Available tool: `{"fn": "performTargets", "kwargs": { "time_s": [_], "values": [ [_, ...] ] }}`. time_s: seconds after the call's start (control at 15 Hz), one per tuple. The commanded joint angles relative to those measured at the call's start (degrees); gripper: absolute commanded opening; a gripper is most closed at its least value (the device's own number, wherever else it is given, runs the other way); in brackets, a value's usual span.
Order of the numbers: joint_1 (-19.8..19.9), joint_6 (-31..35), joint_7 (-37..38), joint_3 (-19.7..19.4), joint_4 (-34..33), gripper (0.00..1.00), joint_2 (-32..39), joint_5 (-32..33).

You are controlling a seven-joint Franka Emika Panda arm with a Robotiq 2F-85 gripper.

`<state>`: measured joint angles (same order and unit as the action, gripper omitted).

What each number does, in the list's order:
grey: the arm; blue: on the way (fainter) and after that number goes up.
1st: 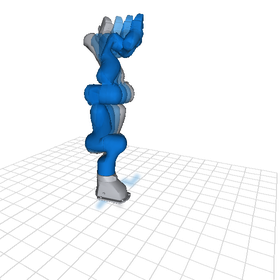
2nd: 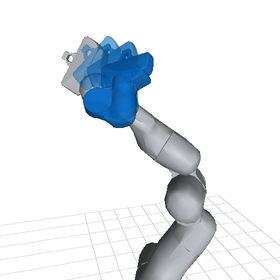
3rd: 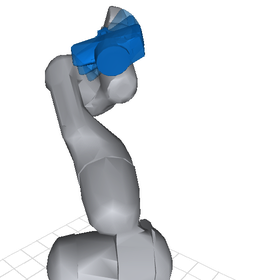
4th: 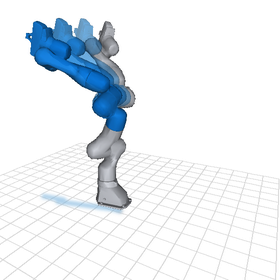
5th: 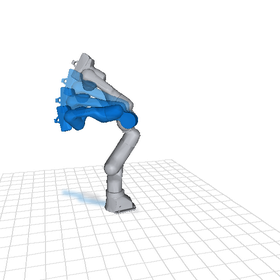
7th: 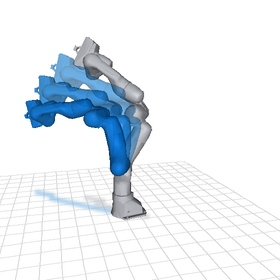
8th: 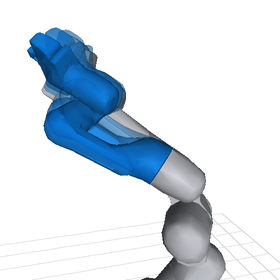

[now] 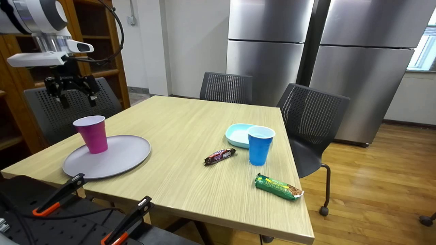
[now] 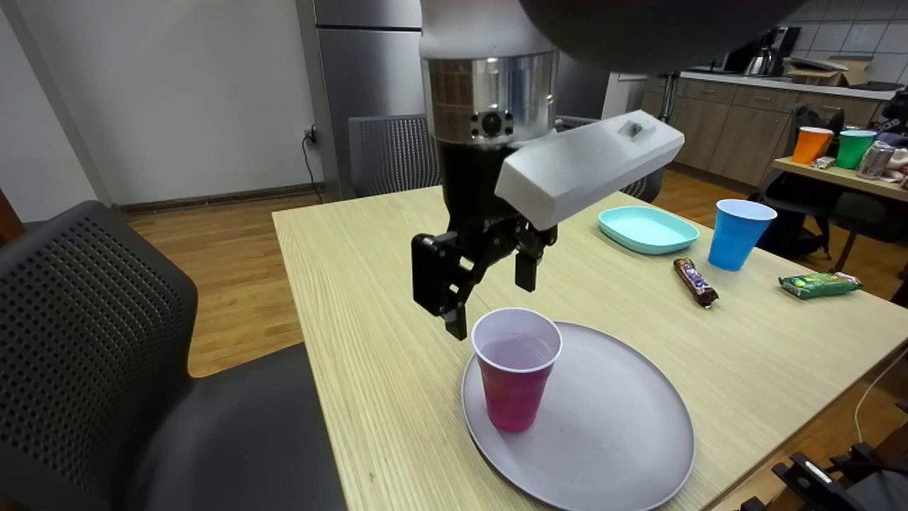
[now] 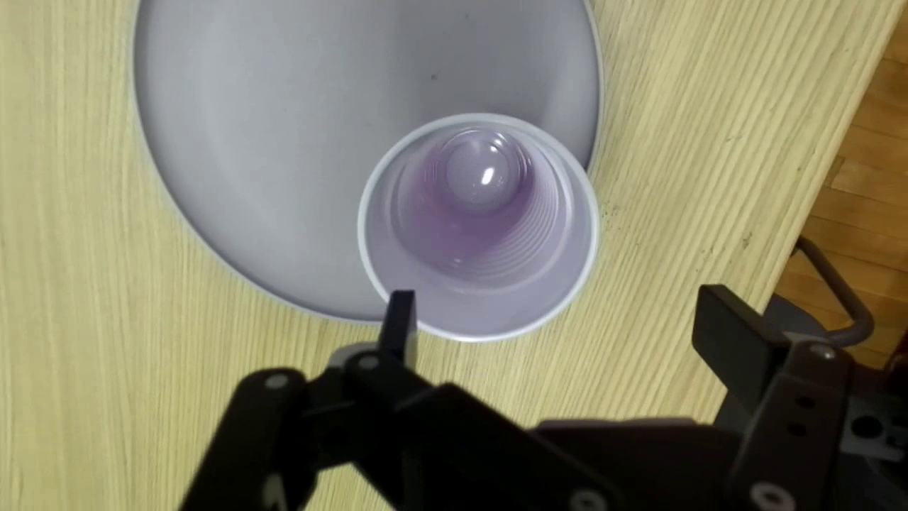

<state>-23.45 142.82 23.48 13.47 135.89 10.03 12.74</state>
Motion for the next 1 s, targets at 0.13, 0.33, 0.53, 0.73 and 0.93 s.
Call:
{"fn": "performTargets", "kwargs": {
  "time_s": [0.13,0.33,0.53,0.73,0.93],
  "values": [
    [2.2,-4.9,-2.7,1.0,0.7,1.00,-7.1,-4.2],
    [4.0,-6.1,-4.3,0.5,0.6,1.00,-9.1,-7.8],
    [6.2,-6.9,-5.8,-0.3,1.0,1.00,-11.0,-9.8],
    [8.4,-7.6,-6.2,-1.4,1.3,1.00,-12.3,-10.3],
    [10.6,-8.1,-6.5,-3.0,1.8,1.00,-13.4,-11.3]
  ]
}}
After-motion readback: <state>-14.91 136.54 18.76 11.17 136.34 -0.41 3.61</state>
